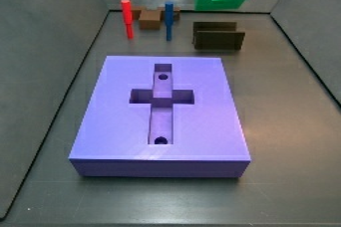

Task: Pick up the green object. Move up. Place the green object on the fixture. Regrasp the green object. Move to above the board. Insert the green object.
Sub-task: Place the green object on the fixture.

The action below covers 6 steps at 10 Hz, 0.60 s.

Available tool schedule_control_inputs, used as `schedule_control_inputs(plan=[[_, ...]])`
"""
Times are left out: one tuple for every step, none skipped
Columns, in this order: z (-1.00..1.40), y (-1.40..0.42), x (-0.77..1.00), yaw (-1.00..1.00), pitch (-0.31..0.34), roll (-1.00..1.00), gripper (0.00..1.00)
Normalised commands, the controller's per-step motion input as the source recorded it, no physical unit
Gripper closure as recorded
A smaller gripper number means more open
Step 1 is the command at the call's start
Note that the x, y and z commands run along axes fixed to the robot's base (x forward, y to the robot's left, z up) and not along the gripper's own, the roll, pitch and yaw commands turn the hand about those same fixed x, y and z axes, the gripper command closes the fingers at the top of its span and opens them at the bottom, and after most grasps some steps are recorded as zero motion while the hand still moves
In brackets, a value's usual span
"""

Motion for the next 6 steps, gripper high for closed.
schedule_control_inputs(plan=[[-0.33, 0.25, 0.91, 0.11, 0.209, -0.05, 1.0], [-0.44, 0.21, 0.95, 0.0, 0.066, 0.0, 1.0], [-0.49, 0.31, 0.83, -0.15, 0.0, 0.13, 1.0], [-0.42, 0.33, 0.77, -0.12, 0.069, -0.03, 1.0], [-0.37, 0.3, 0.73, -0.17, 0.14, -0.16, 1.0], [-0.34, 0.24, 0.59, -0.19, 0.149, -0.24, 1.0]])
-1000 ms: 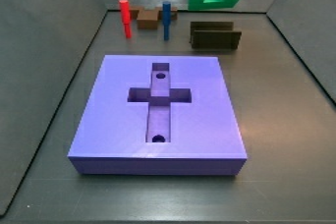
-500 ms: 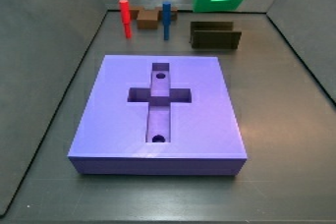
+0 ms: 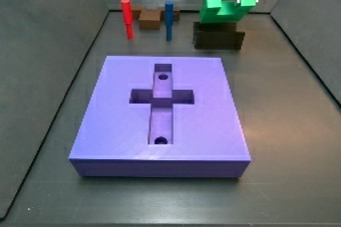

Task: Pick up the green object. Move up. Place the green object on the fixture. Regrasp the green object. Move to above the board. Insert the green object.
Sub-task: Place the green object on the fixture.

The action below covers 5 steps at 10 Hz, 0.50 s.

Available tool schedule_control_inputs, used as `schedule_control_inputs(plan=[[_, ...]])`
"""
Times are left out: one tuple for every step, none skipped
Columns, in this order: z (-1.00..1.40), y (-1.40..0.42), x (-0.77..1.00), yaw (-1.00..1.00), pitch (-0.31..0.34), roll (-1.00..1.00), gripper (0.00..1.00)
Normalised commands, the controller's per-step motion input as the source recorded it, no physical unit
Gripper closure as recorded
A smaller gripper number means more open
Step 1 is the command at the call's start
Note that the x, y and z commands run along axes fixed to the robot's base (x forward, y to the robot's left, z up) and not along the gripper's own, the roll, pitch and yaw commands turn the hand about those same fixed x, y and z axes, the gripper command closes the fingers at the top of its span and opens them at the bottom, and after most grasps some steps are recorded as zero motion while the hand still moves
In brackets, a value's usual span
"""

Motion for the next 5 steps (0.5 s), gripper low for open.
schedule_control_inputs(plan=[[-0.35, 0.18, 0.62, -0.06, 0.149, -0.35, 1.0], [-0.45, 0.07, 0.49, -0.06, 0.034, -0.32, 1.0], [-0.53, 0.11, 0.35, -0.03, 0.0, -0.46, 1.0], [-0.46, 0.13, 0.25, 0.0, 0.0, -0.37, 1.0], [-0.28, 0.13, 0.21, 0.0, 0.014, 0.0, 1.0]])
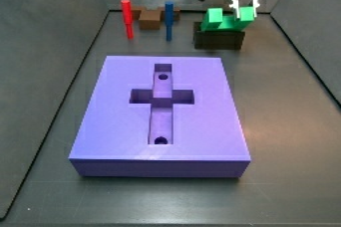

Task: Pick up the green object. Move up. Place the green object on the fixture. Regrasp the green object. Move to above the board. Insert the green object.
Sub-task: Place the green object on the fixture, then regrasp the green object.

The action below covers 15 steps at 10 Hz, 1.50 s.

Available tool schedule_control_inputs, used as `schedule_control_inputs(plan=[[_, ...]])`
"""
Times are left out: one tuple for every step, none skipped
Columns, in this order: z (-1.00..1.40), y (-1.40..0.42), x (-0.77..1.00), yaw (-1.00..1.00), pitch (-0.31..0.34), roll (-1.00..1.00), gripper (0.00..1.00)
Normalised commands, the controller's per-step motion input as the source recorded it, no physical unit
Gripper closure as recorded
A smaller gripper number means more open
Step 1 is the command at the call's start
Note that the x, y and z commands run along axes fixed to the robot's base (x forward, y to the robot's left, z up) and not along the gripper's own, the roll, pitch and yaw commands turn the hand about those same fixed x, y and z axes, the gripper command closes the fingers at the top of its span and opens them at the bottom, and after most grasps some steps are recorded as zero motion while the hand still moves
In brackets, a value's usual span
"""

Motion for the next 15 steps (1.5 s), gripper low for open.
schedule_control_inputs(plan=[[-0.19, 0.16, 0.12, -0.01, 0.023, 0.0, 1.0], [-0.18, 0.19, 0.11, -0.05, 0.0, -0.07, 1.0], [-0.15, 0.08, 0.11, -0.03, 0.0, -0.05, 1.0], [0.0, 0.0, 0.0, 0.0, 0.0, 0.0, 1.0], [0.0, 0.0, 0.0, 0.0, 0.0, 0.0, 0.0], [0.56, 0.0, 0.0, 0.0, 0.029, 0.82, 0.0], [0.6, 0.0, 0.12, 0.0, 0.131, 1.0, 0.0], [0.43, 0.0, 0.26, 0.01, 0.24, 1.0, 0.0], [0.32, 0.0, 0.23, 0.0, 0.283, 1.0, 0.0], [0.28, 0.0, 0.23, 0.0, 0.28, 1.0, 0.0], [0.23, -0.11, 0.11, 0.05, 0.071, 1.0, 0.0], [0.17, -0.23, 0.11, 0.13, 0.0, 1.0, 0.0], [0.09, -0.19, 0.15, 0.09, 0.0, 1.0, 0.0], [0.07, -0.17, 0.2, 0.05, 0.0, 1.0, 0.0], [0.08, -0.18, 0.19, 0.03, 0.0, 1.0, 0.0]])
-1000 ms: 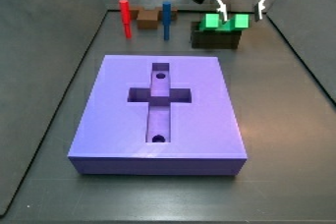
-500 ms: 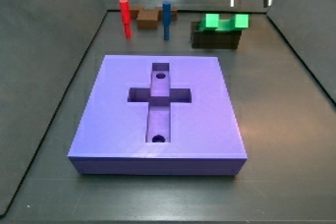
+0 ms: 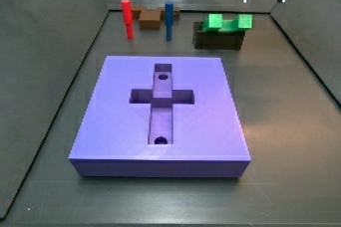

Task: Pick up the green object. Move up. Place the green object on the fixture. Regrasp the green object. Move to above the board. Insert the green object.
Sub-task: Regrasp the green object.

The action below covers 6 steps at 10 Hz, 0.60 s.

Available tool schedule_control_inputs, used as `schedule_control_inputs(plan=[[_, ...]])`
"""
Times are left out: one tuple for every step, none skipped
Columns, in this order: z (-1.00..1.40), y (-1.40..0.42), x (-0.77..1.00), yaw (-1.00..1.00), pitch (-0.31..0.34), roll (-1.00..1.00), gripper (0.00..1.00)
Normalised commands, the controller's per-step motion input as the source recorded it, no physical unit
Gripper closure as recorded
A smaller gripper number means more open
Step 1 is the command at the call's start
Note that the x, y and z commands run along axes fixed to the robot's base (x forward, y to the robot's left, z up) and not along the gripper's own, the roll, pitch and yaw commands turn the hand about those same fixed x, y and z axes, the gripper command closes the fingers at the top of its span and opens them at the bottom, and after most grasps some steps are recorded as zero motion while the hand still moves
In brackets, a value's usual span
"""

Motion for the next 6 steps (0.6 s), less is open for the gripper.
schedule_control_inputs(plan=[[0.07, -0.16, 0.16, 0.08, 0.0, 1.0, 0.0], [0.03, -0.17, 0.07, 0.06, 0.0, 1.0, 0.0], [0.03, -0.16, 0.0, 0.0, 0.0, 1.0, 0.0], [0.01, -0.15, 0.0, 0.0, 0.0, 1.0, 0.0], [0.01, -0.13, 0.0, 0.0, 0.0, 1.0, 0.0], [0.02, -0.12, 0.0, 0.0, 0.009, 1.0, 0.0]])
